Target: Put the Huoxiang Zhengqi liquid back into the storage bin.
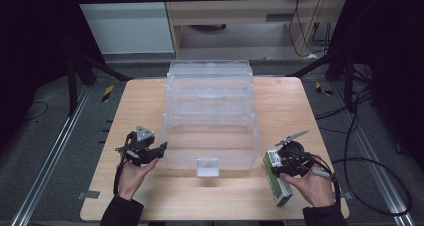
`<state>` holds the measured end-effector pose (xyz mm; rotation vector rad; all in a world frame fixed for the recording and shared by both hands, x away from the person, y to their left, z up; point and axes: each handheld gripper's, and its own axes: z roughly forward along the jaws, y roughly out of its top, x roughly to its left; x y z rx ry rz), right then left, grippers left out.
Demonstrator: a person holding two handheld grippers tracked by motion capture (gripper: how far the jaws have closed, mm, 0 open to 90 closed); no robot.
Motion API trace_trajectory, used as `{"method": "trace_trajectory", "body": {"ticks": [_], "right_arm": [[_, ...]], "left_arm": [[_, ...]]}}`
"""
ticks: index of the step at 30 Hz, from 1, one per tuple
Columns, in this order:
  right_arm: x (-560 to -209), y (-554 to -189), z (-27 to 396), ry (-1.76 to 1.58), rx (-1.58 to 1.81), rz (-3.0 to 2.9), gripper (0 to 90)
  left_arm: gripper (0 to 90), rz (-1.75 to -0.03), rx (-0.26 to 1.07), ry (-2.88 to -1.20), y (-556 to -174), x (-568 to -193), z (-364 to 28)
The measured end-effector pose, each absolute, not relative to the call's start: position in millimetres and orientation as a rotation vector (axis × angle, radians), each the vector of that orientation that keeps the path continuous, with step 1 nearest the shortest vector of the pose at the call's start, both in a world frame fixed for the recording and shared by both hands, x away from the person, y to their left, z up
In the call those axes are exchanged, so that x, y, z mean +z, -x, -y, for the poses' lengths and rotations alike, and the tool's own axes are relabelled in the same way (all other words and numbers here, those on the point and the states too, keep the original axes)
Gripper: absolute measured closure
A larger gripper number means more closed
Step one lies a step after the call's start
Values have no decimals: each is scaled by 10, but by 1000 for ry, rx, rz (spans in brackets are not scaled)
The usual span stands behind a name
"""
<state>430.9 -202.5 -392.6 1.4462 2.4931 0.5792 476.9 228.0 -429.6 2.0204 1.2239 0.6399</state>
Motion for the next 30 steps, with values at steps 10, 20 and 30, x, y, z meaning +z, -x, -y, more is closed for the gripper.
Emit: {"method": "trace_trajectory", "body": {"ticks": [10, 20, 30], "right_arm": [[-3894, -4327, 2073, -1401, 525, -2509, 621], [-3944, -4310, 2117, -1415, 487, -2564, 593], [-3940, -4350, 2098, -1458, 450, -2568, 625]], "left_arm": [[462, -1221, 631, -2027, -4777, -4303, -2270], [460, -1225, 638, -2037, -4781, -4298, -2259], [460, -1224, 638, -2043, -4784, -4295, -2257]]}}
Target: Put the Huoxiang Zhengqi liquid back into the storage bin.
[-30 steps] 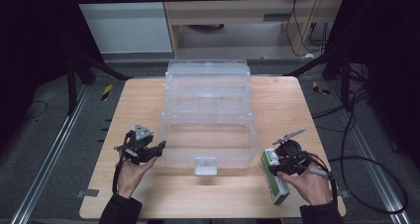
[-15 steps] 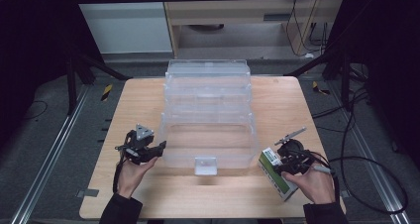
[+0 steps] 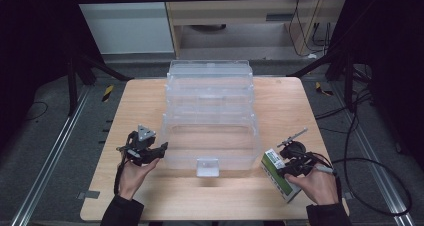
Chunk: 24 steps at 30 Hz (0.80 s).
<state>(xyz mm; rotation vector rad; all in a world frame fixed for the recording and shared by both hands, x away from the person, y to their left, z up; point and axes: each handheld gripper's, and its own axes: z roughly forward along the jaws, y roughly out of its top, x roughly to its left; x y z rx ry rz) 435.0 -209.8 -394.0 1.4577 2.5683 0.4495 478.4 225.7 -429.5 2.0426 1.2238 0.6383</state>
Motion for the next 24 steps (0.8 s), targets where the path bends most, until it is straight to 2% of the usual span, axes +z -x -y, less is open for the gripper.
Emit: {"method": "trace_trajectory", "body": {"ticks": [11, 24], "right_arm": [[-3917, -4376, 2044, -1466, 370, -2574, 638], [-3755, -4369, 2200, -1504, 513, -2428, 640]], "left_arm": [[460, -1223, 640, -2050, -4789, -4291, -2251], [460, -1225, 646, -2053, -4791, -4294, -2242]]}}
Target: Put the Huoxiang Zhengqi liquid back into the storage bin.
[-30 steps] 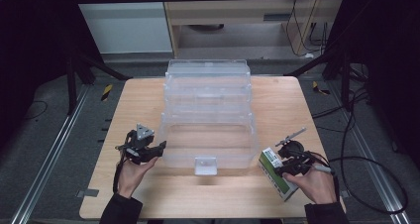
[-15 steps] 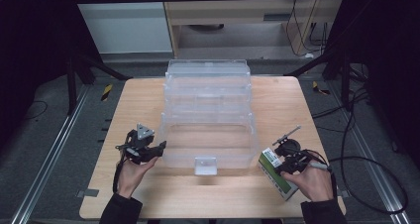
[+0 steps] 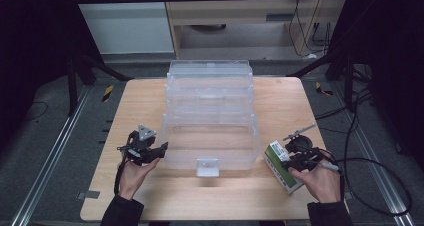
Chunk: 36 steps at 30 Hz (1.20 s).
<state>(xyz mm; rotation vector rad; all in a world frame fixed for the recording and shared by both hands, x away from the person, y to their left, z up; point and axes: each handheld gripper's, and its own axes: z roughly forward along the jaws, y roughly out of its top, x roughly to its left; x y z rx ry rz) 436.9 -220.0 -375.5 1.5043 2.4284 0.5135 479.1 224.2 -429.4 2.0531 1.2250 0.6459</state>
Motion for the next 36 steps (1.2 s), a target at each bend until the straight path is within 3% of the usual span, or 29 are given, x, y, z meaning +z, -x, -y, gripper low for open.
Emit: {"method": "trace_trajectory", "body": {"ticks": [22, 36], "right_arm": [[-3182, -4525, 2352, -1408, 837, -2159, 643], [-2801, -4590, 2234, -1199, 1021, -2215, 646]], "left_arm": [[458, -1220, 641, -2058, -4804, -4313, -2222], [457, -1220, 637, -2057, -4814, -4323, -2215]]}}
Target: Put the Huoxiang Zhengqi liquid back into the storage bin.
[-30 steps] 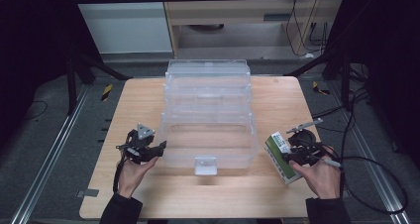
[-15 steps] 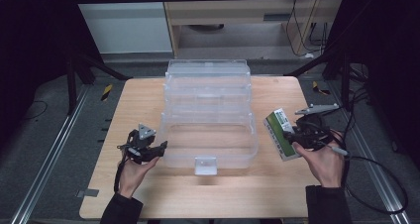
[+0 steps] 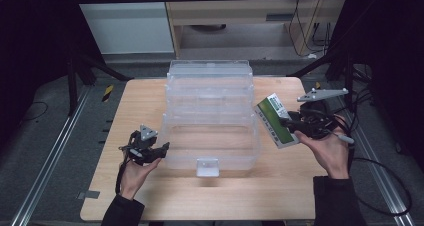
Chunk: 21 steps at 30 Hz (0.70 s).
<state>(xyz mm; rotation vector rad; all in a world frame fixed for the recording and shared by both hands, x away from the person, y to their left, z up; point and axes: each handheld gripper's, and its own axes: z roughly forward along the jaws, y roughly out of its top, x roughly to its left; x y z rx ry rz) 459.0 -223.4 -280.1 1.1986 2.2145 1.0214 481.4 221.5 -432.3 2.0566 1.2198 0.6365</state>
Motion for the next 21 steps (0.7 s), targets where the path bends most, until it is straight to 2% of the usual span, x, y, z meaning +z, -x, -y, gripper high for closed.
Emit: {"method": "trace_trajectory", "body": {"ticks": [8, 21], "right_arm": [[-2654, -4669, 1987, -1032, 1046, -2318, 647], [-2702, -4970, 1666, -727, 1030, -2576, 645]], "left_arm": [[458, -1219, 634, -2058, -4814, -4323, -2216], [457, -1220, 628, -2061, -4820, -4323, -2218]]}}
